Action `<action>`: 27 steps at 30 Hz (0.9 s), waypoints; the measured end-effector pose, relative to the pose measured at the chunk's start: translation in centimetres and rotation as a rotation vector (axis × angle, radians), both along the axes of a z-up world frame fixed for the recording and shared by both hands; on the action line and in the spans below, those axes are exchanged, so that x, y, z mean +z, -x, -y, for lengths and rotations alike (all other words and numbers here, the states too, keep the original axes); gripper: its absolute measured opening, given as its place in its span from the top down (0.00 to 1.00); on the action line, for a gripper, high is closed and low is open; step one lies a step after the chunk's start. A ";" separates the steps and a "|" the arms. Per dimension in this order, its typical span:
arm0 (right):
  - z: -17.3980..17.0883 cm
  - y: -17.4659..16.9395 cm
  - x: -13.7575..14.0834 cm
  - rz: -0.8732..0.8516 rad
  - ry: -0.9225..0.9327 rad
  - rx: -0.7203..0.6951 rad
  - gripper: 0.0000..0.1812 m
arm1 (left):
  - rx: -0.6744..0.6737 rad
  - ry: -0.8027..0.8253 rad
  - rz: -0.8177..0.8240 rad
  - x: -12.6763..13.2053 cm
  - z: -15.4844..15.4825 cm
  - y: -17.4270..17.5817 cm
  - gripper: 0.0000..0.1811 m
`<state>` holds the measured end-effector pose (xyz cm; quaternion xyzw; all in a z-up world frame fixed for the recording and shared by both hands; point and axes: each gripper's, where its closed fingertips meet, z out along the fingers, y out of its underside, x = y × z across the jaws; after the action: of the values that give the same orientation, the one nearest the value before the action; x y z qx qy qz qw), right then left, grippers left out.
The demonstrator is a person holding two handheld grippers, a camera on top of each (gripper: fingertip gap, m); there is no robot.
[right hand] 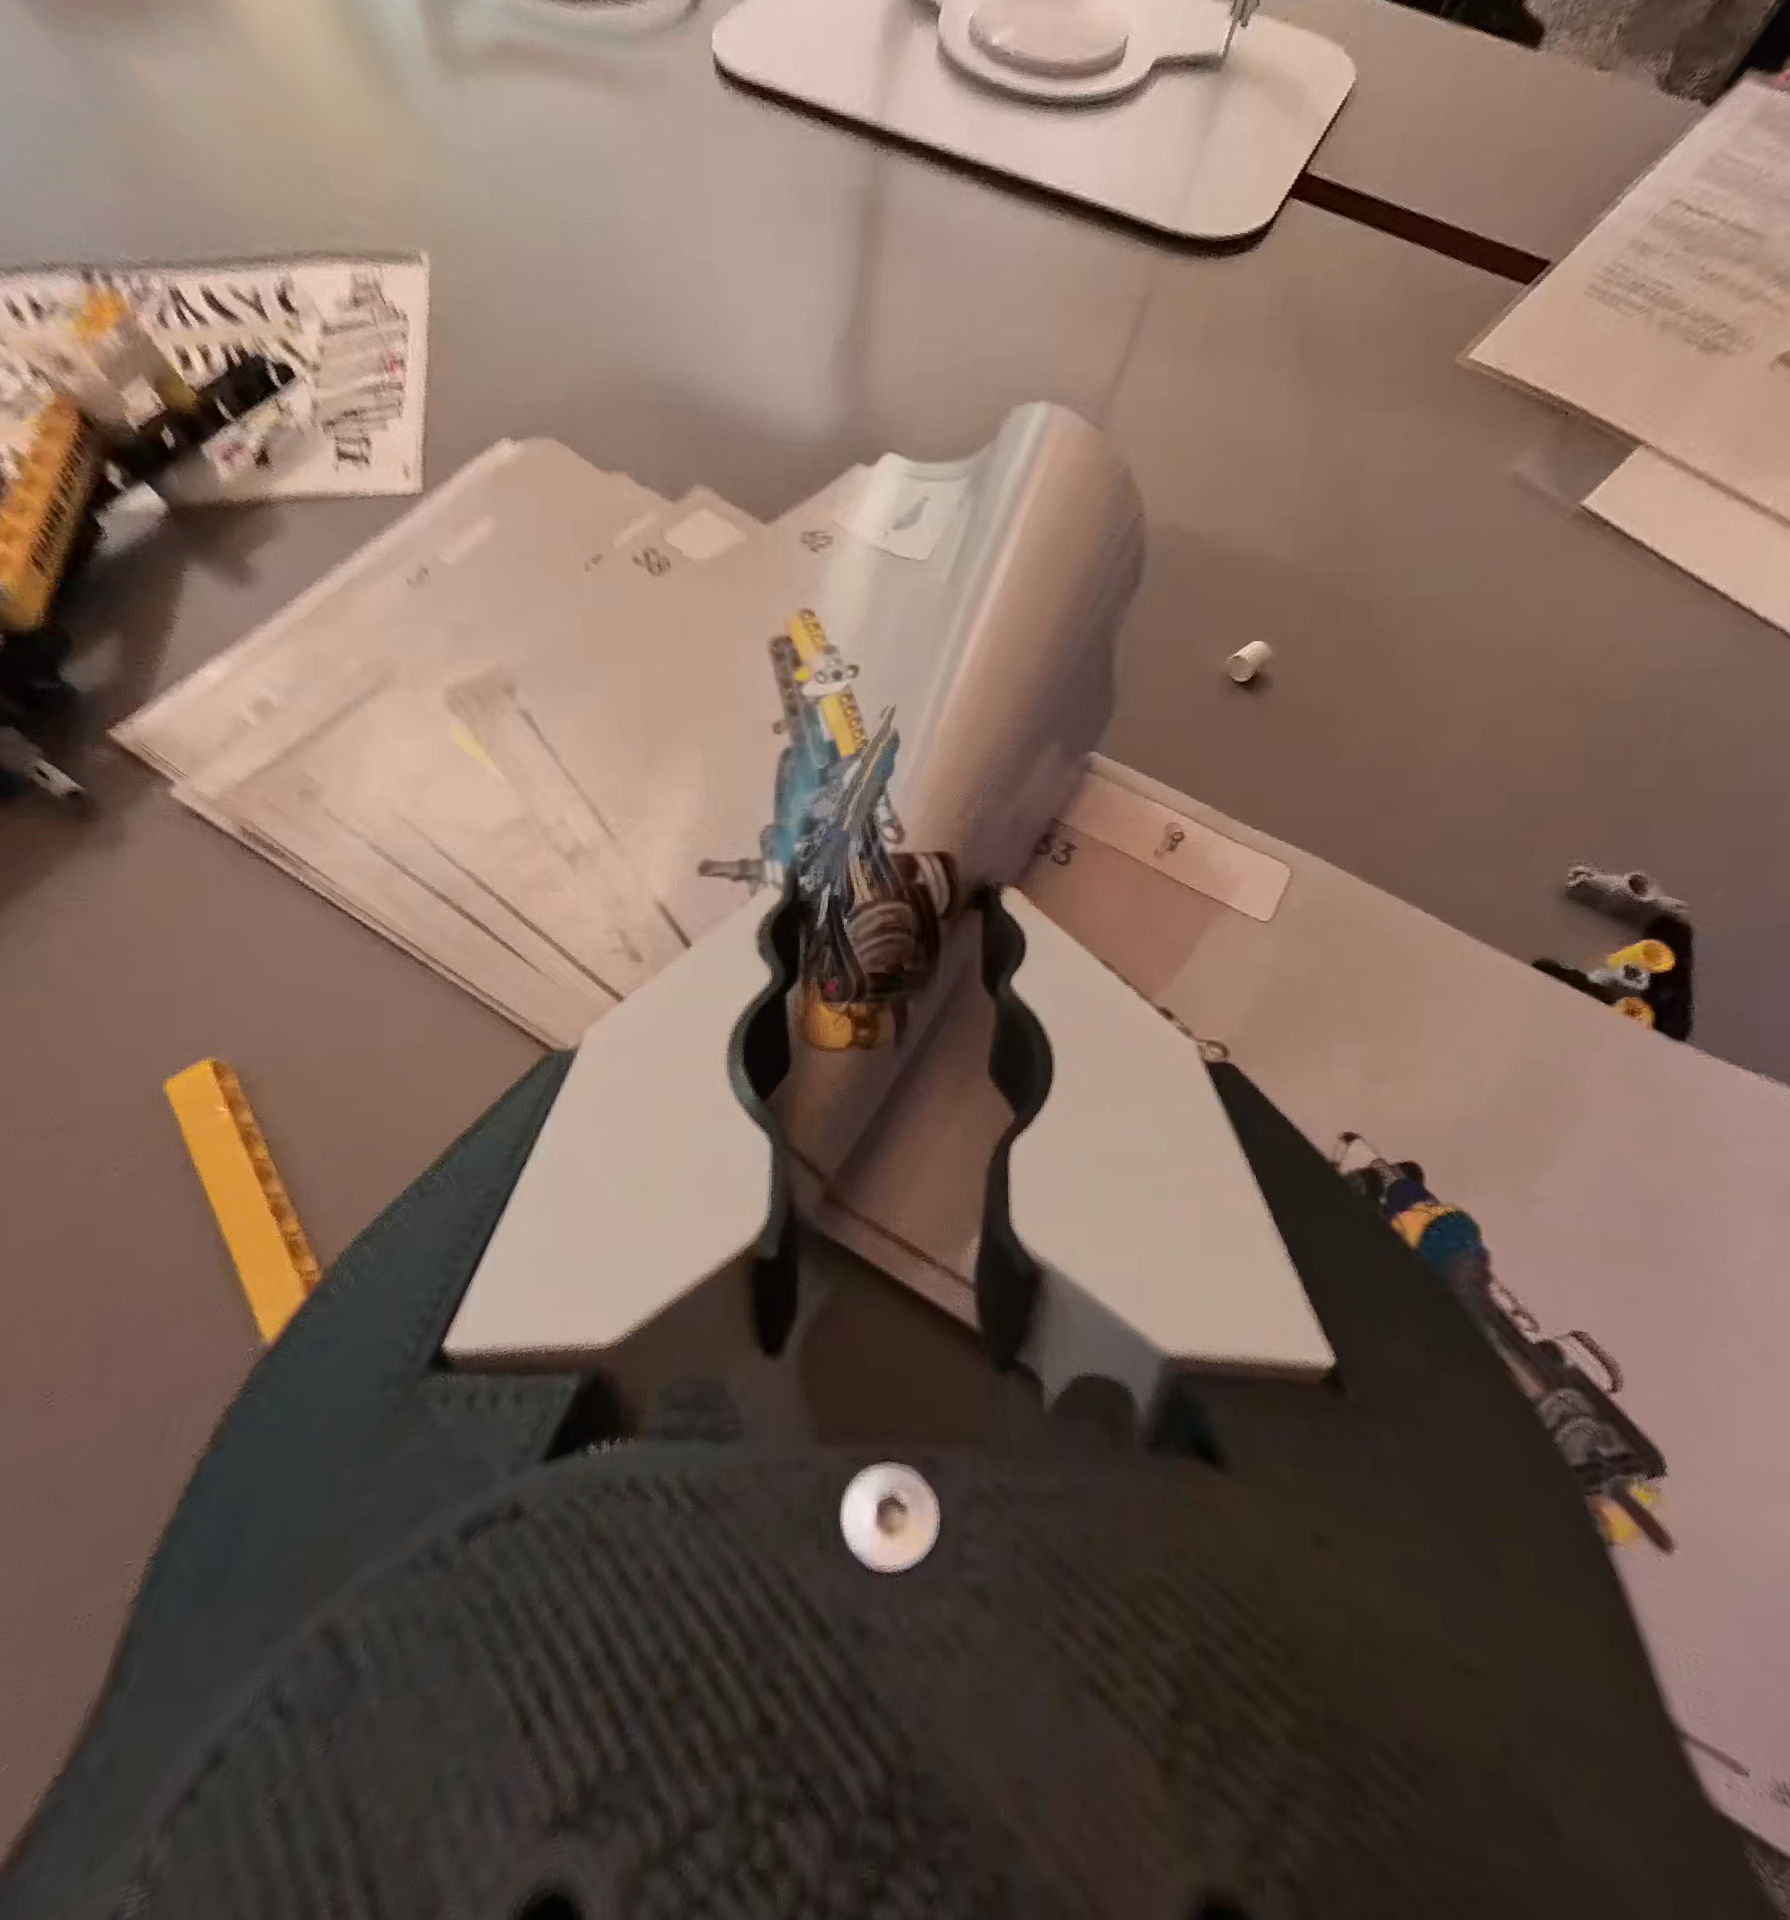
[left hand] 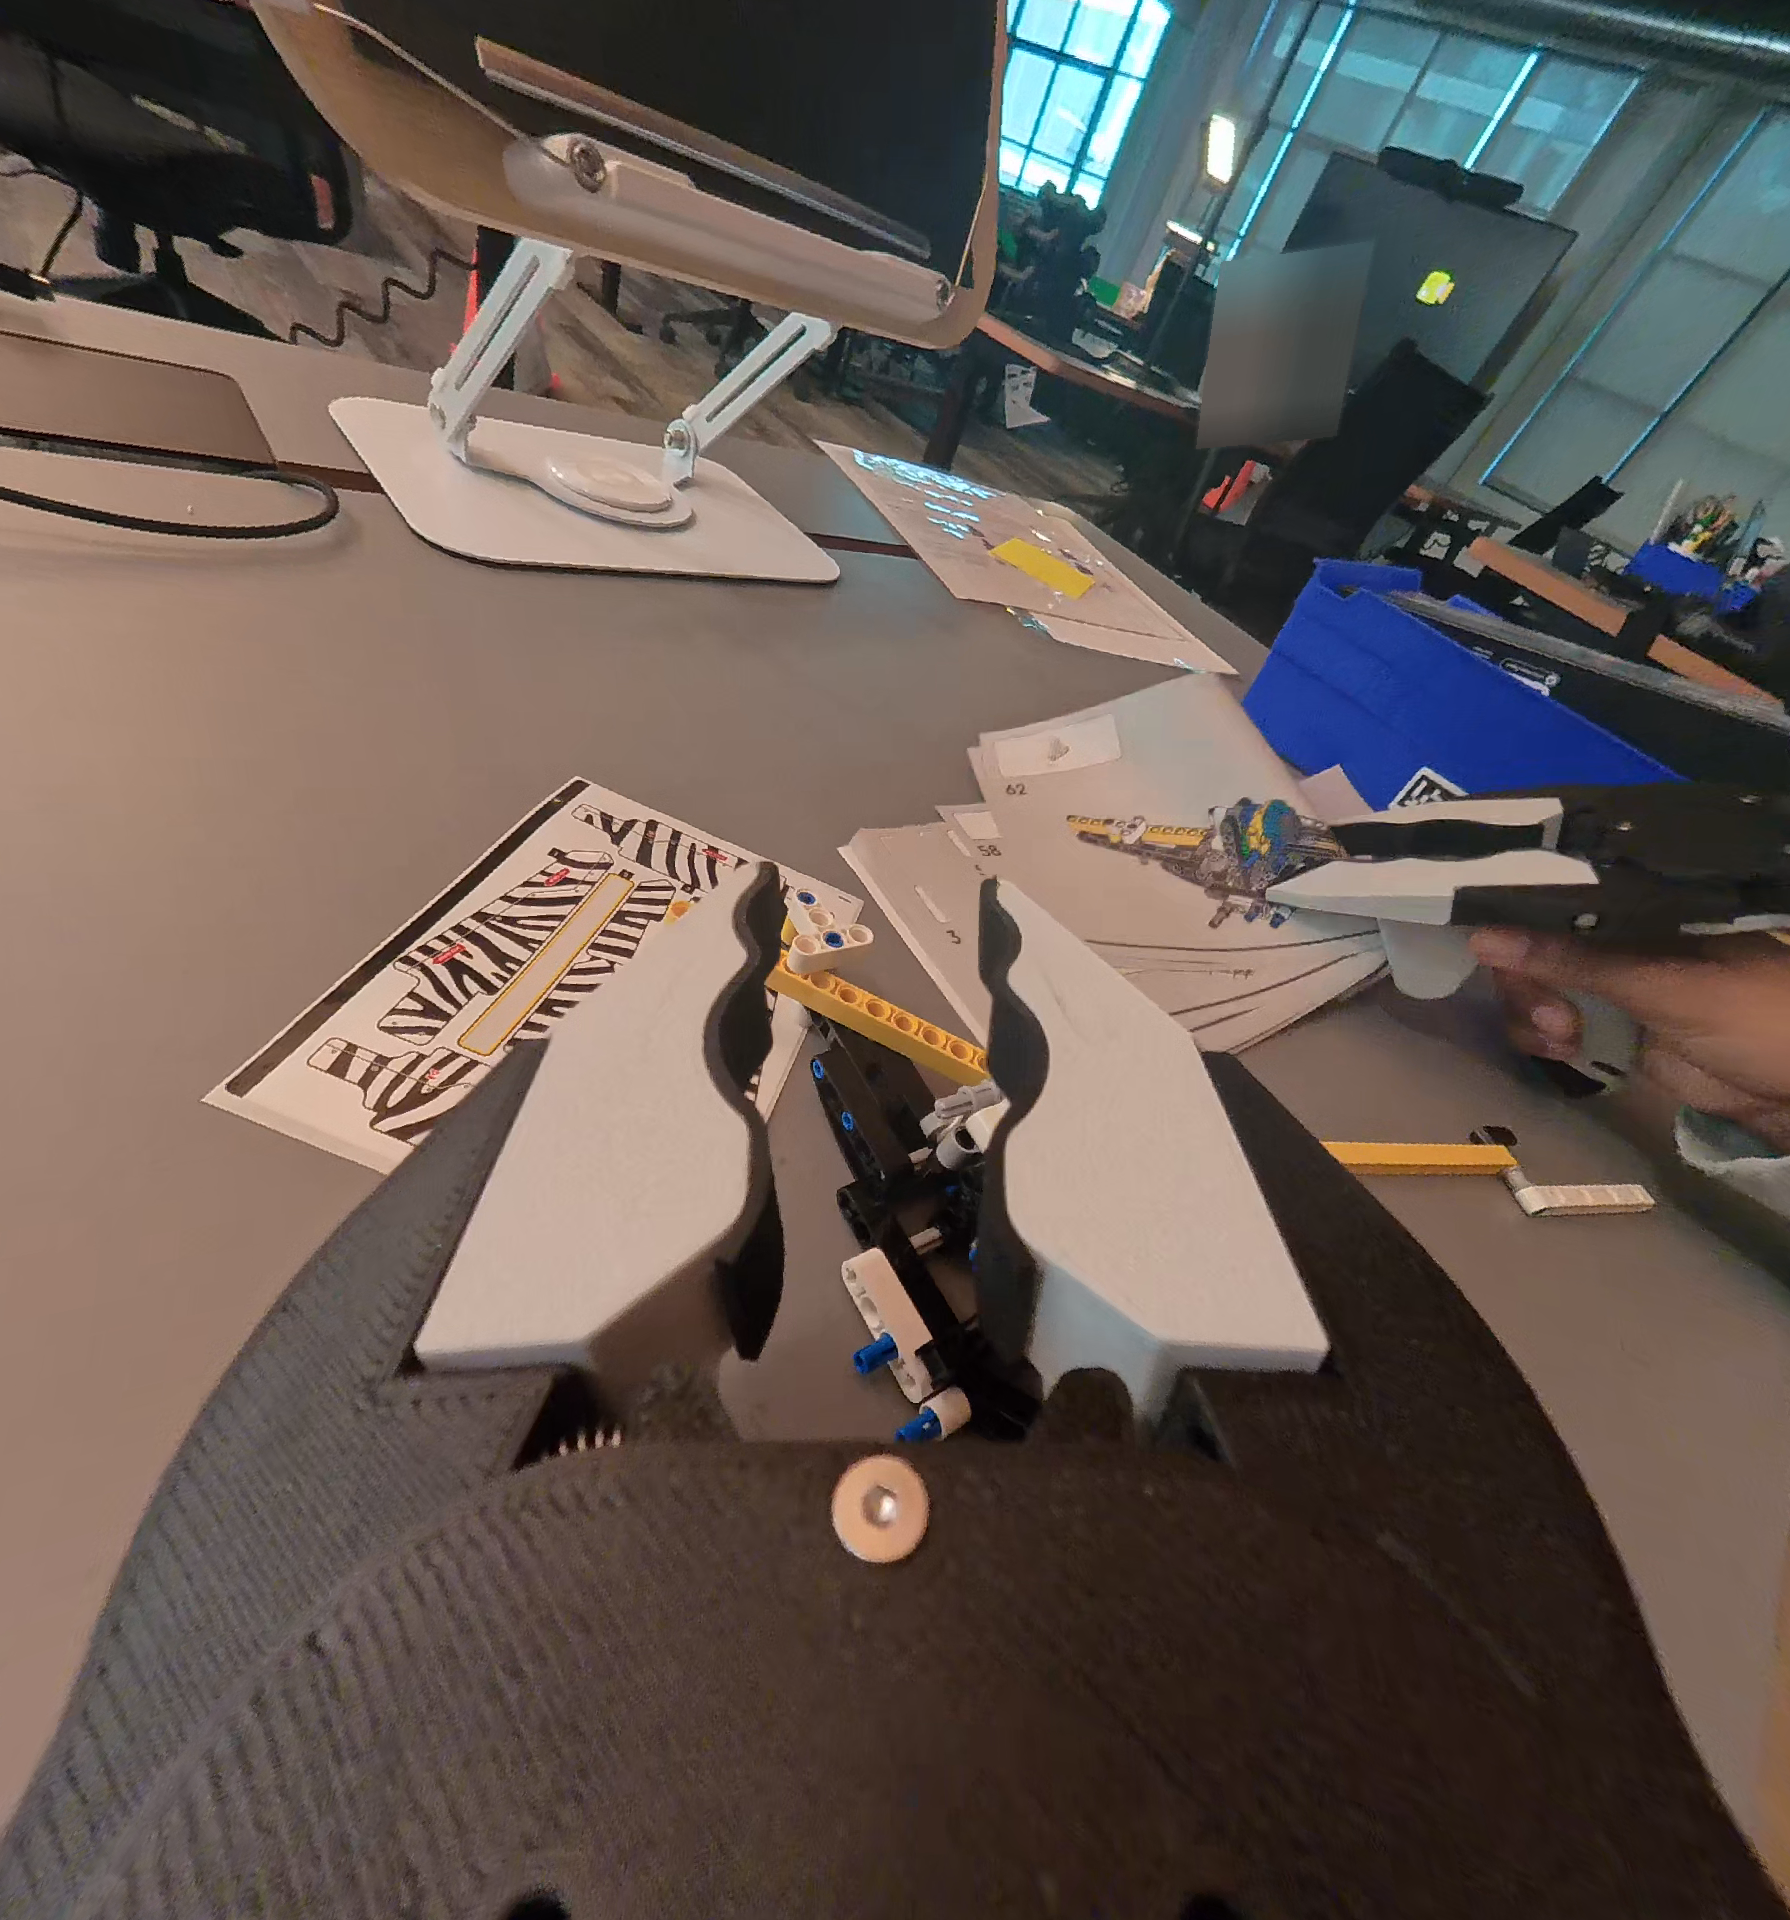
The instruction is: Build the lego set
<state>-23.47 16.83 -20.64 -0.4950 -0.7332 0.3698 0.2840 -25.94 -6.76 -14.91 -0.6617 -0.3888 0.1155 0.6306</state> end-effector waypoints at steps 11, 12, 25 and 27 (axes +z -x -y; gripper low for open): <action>-1.7 -0.5 1.5 -0.055 0.151 -0.022 0.82 | 0.000 0.006 -0.003 0.0 -0.1 0.0 0.80; -1.9 -0.5 1.5 -0.055 0.153 -0.026 0.82 | -0.001 0.005 -0.003 0.0 -0.1 0.0 0.80; -5.7 -0.5 2.0 -0.088 0.139 -0.157 0.80 | 0.001 0.002 -0.003 0.1 0.0 0.0 0.80; -6.1 -0.5 1.8 -0.082 0.120 -0.167 0.79 | 0.000 0.003 -0.004 0.1 0.0 0.0 0.80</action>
<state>-22.92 22.98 -18.82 -0.5551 -0.6536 0.4079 0.3134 -25.90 -6.73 -14.86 -0.6624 -0.3875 0.1173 0.6303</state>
